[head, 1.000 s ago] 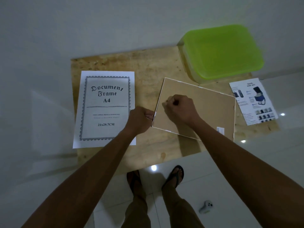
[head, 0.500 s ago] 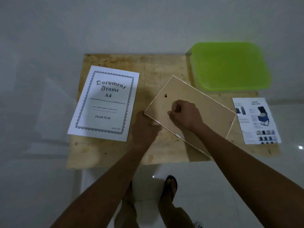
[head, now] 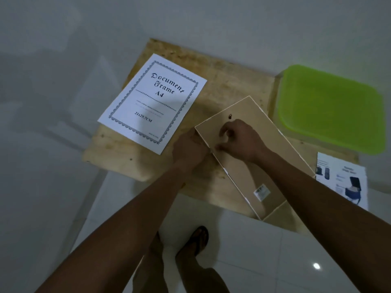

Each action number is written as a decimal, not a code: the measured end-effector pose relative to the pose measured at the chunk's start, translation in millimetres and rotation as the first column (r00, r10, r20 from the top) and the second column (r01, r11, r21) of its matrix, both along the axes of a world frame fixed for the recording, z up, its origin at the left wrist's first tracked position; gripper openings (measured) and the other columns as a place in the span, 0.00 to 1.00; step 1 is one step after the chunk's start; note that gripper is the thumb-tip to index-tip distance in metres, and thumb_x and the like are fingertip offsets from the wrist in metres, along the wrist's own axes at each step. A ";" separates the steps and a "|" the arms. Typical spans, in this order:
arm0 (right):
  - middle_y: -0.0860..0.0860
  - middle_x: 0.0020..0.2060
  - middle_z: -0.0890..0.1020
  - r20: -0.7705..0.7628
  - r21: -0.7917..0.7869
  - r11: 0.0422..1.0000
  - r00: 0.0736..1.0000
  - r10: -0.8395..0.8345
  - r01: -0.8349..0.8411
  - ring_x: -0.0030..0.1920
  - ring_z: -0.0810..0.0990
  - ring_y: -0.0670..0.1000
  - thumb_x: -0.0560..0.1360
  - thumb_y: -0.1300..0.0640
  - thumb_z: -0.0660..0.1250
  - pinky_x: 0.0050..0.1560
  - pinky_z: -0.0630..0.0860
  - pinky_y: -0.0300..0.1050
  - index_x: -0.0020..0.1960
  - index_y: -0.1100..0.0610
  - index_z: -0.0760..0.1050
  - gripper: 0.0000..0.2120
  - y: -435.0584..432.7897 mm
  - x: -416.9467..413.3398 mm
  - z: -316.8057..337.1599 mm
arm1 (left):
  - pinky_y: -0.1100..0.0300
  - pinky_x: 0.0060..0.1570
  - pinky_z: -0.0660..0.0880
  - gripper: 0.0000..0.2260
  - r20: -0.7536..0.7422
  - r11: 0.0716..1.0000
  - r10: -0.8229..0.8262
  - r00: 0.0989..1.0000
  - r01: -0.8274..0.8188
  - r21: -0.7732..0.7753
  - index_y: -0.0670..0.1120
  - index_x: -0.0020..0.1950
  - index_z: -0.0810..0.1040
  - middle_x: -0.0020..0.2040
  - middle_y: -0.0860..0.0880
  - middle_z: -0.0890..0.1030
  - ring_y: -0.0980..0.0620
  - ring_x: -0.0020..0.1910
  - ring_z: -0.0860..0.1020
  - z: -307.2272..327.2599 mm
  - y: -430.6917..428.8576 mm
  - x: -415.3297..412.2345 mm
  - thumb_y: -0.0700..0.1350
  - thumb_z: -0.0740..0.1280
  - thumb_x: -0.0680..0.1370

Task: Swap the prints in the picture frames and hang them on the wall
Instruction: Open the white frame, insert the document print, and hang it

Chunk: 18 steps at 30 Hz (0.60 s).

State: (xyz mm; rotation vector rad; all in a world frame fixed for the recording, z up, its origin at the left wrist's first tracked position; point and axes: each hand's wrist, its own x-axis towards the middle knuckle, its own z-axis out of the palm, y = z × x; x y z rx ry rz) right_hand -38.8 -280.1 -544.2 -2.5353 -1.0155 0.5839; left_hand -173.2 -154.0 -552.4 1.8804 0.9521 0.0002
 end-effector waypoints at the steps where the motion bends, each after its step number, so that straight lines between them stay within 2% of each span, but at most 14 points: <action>1: 0.49 0.46 0.75 0.003 0.015 1.000 1.000 0.007 -0.007 0.46 0.75 0.50 0.65 0.46 0.80 0.45 0.73 0.47 0.50 0.47 0.78 0.17 -1.1 0.7 -0.8 | 0.52 0.54 0.77 0.24 -0.005 1.000 0.003 1.000 -0.003 -0.001 0.54 0.66 0.77 0.51 0.47 0.83 0.45 0.53 0.79 0.0 1.0 3.8 0.47 0.72 0.70; 4: 0.51 0.45 0.77 0.018 0.078 0.996 0.999 -0.034 0.032 0.46 0.76 0.51 0.68 0.50 0.78 0.47 0.74 0.48 0.48 0.48 0.78 0.12 -2.3 6.1 -1.7 | 0.57 0.44 0.74 0.22 -0.015 1.000 -0.030 0.999 0.030 -0.007 0.54 0.63 0.77 0.46 0.50 0.81 0.46 0.49 0.80 3.3 7.4 16.4 0.45 0.69 0.69; 6: 0.50 0.44 0.79 0.016 0.117 0.987 0.993 -0.114 0.111 0.45 0.78 0.51 0.69 0.50 0.78 0.50 0.76 0.49 0.46 0.46 0.76 0.11 -0.8 11.2 -2.1 | 0.59 0.41 0.71 0.22 -0.015 0.997 -0.077 0.997 0.077 -0.003 0.55 0.63 0.75 0.47 0.53 0.81 0.48 0.49 0.80 2.9 13.7 24.4 0.45 0.68 0.69; 8: 0.50 0.43 0.80 0.006 0.167 0.966 0.980 -0.201 0.197 0.44 0.78 0.51 0.69 0.52 0.77 0.49 0.76 0.49 0.47 0.48 0.76 0.11 3.4 17.5 -1.6 | 0.59 0.44 0.71 0.24 -0.032 0.989 -0.147 0.989 0.148 0.020 0.54 0.67 0.73 0.50 0.53 0.80 0.50 0.50 0.78 4.6 21.6 27.4 0.47 0.70 0.72; 11: 0.48 0.36 0.79 -0.074 0.253 0.894 0.929 -0.363 0.369 0.41 0.79 0.52 0.71 0.52 0.75 0.45 0.73 0.46 0.53 0.52 0.74 0.15 12.4 27.6 0.3 | 0.51 0.55 0.76 0.30 -0.089 0.971 -0.225 0.970 0.230 0.057 0.52 0.73 0.69 0.56 0.47 0.81 0.44 0.55 0.79 3.1 32.7 30.7 0.50 0.73 0.72; 13: 0.48 0.36 0.79 -0.106 0.238 0.862 0.894 -0.435 0.447 0.43 0.79 0.54 0.73 0.49 0.74 0.46 0.73 0.47 0.54 0.54 0.73 0.16 18.7 38.3 -1.2 | 0.48 0.56 0.76 0.32 -0.134 0.961 -0.257 0.957 0.267 0.066 0.51 0.73 0.68 0.55 0.45 0.81 0.41 0.55 0.79 3.7 35.7 35.9 0.52 0.72 0.70; 16: 0.53 0.41 0.82 -0.066 0.151 0.863 0.876 -0.477 0.482 0.48 0.80 0.57 0.73 0.40 0.71 0.49 0.74 0.49 0.47 0.57 0.75 0.20 29.9 55.3 -3.6 | 0.52 0.49 0.73 0.33 -0.145 0.946 -0.307 0.941 0.318 0.064 0.53 0.72 0.67 0.58 0.47 0.79 0.41 0.56 0.77 5.6 40.3 51.1 0.55 0.66 0.66; 18: 0.56 0.41 0.83 -0.038 0.064 0.887 0.889 -0.456 0.458 0.49 0.80 0.60 0.75 0.39 0.68 0.50 0.75 0.49 0.43 0.59 0.78 0.22 36.6 65.3 -5.5 | 0.55 0.49 0.70 0.34 -0.168 0.921 -0.368 0.914 0.384 0.069 0.55 0.72 0.67 0.63 0.49 0.77 0.44 0.57 0.77 2.6 47.7 61.5 0.57 0.67 0.66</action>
